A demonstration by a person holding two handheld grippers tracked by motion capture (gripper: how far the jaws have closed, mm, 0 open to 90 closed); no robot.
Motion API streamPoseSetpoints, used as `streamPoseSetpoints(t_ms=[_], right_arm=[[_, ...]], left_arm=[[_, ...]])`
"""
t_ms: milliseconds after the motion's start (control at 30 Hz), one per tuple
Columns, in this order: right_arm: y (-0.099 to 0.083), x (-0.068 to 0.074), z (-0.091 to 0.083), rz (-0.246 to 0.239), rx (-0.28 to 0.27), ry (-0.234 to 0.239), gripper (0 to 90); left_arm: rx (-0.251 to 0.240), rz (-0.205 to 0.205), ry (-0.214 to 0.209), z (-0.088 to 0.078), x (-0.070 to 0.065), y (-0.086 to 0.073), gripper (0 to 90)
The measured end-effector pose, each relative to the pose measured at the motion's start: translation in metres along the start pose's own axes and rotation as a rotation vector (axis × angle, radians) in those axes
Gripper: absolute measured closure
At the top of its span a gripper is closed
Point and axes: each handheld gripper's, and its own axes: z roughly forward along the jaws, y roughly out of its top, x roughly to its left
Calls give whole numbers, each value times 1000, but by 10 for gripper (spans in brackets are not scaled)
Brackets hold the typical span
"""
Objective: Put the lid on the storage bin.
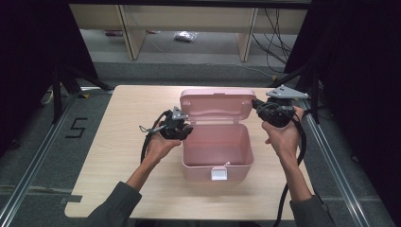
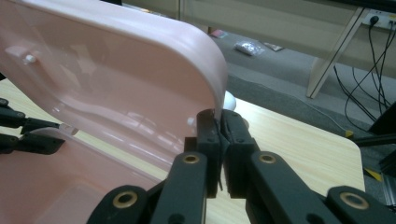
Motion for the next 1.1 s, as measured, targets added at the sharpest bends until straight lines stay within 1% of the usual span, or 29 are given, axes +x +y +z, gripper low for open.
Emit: streamPoseSetpoints(t_ms=[33,67,100,133,167,200,233,267,300,333,367,433,500,533,567,600,633,667,700,767,833,867,900,933,967,1000,1033,1067,1100], right_arm=[[-1,1,-1,-3,-8,-5,877],[-2,0,0,-31,-24,-12,877],[-2,0,-1,-29,-21,-6,877],[-1,0,-1,-15,-10,11,876],[-2,0,-1,-27,-16,6,876],[-2,2,-3,-15,-1,-2,876],[-2,1,-3,-26,0,0,876],[-3,1,-3,-29,-9,0,876],[-3,1,-4,-44,-9,0,875],[-4,2,-6,-29,-1,7,875],[-4,1,-7,-51,-2,0,875],[-6,1,-7,-58,-2,5,874],[-7,4,-9,-5,3,20,873],[-8,2,-9,-30,-4,18,873],[-8,0,-9,-45,-14,14,872],[-9,2,-9,-27,-14,22,872],[-9,2,-9,-24,-23,13,871],[-10,0,-9,-46,-34,13,871],[-10,0,-9,-43,-34,13,871],[-10,0,-10,-20,-14,30,871],[-11,1,-10,-18,-22,27,869],[-11,1,-11,-16,-17,37,869],[-12,2,-12,-11,-16,34,868],[-13,1,-12,-26,-18,32,868],[-14,2,-13,-21,-26,35,866],[-14,1,-14,-25,-26,43,866],[-16,3,-16,-2,-6,45,865],[-17,3,-16,-7,-22,41,863],[-17,2,-17,-10,-15,53,862]], left_arm=[[1,0,2,0,0,0,748],[0,-2,0,0,0,0,748],[-1,-4,-1,0,0,0,748],[-3,-8,-2,0,0,0,748],[-6,-12,-3,0,0,-1,747],[-7,-1,-4,0,1,0,747],[-9,-7,-15,1,2,-1,747],[-7,-4,-9,0,2,-1,747],[-6,-2,-8,0,2,0,747],[-1,3,-8,-1,2,0,747],[-1,3,-8,-1,2,0,747],[-7,-2,-8,-1,2,-1,746],[-11,1,-8,-1,2,-1,746],[-13,-1,-13,-1,3,-2,745],[-15,-5,-15,-1,3,-2,745],[-19,-9,-12,-2,4,-2,744],[-22,-30,-11,-3,2,-2,733],[-21,-30,-15,-3,3,-2,719],[-26,-41,-14,-4,2,-1,709],[-27,-53,-15,-6,2,-1,684],[-27,-55,-14,-9,3,-1,658],[-29,-56,-14,-11,4,-2,641],[-33,-62,-12,-13,4,-2,630],[-46,-78,-12,-14,5,-2,619],[-57,-87,-4,-16,5,-2,598],[-59,-93,-8,-19,5,-2,584],[-61,-95,-13,-21,5,-2,581],[-65,-99,-17,-22,4,-3,573],[-66,-100,-20,-23,4,-3,567]])
